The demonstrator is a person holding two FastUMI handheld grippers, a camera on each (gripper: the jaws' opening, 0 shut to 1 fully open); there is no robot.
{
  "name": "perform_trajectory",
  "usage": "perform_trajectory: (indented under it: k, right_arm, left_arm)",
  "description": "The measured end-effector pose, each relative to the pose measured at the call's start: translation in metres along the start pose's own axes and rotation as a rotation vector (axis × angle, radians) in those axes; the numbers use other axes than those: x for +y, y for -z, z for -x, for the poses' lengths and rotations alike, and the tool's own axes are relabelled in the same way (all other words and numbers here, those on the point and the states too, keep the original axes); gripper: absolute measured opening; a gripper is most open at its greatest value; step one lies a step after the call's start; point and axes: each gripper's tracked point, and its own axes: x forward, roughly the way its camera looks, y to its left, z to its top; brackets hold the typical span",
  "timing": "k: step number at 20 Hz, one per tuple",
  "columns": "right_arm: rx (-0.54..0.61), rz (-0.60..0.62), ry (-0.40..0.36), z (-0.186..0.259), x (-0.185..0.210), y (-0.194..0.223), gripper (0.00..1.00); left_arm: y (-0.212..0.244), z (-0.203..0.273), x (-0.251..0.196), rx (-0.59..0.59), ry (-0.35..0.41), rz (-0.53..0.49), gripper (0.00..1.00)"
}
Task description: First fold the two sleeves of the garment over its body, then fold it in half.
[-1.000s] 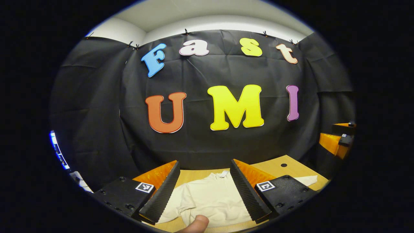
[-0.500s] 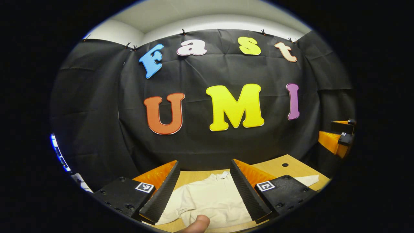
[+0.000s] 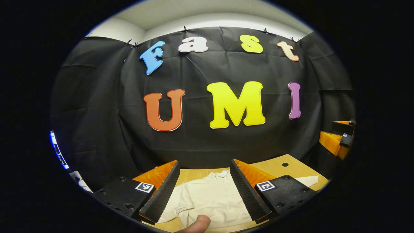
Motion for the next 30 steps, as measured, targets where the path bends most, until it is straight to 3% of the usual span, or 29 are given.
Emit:
perform_trajectory:
  k: [5, 10, 16, 20, 27, 30]
  right_arm:
    - [0.01, -0.001, 0.07, -0.016, -0.047, 0.017, 0.95]
    - [0.079, 0.003, 0.235, -0.036, -0.137, 0.073, 0.94]
    - [0.32, -0.015, 0.382, -0.047, -0.225, 0.209, 0.95]
    - [0.504, -0.104, 0.453, -0.055, -0.266, 0.304, 0.95]
    - [0.764, -0.26, 0.508, -0.059, -0.295, 0.408, 0.95]
    - [0.855, -0.278, 0.514, -0.061, -0.297, 0.431, 0.95]
  left_arm:
    - [-0.002, 0.0, -0.012, -0.006, -0.005, -0.012, 0.99]
    - [0.002, -0.002, -0.028, 0.016, -0.019, -0.023, 0.99]
    - [0.004, -0.003, -0.045, 0.032, -0.062, -0.063, 0.99]
    - [0.012, -0.002, -0.053, 0.064, -0.105, -0.082, 0.99]
    - [0.026, 0.008, -0.057, 0.125, -0.198, -0.099, 0.99]
    - [0.03, 0.008, -0.061, 0.145, -0.227, -0.075, 0.99]
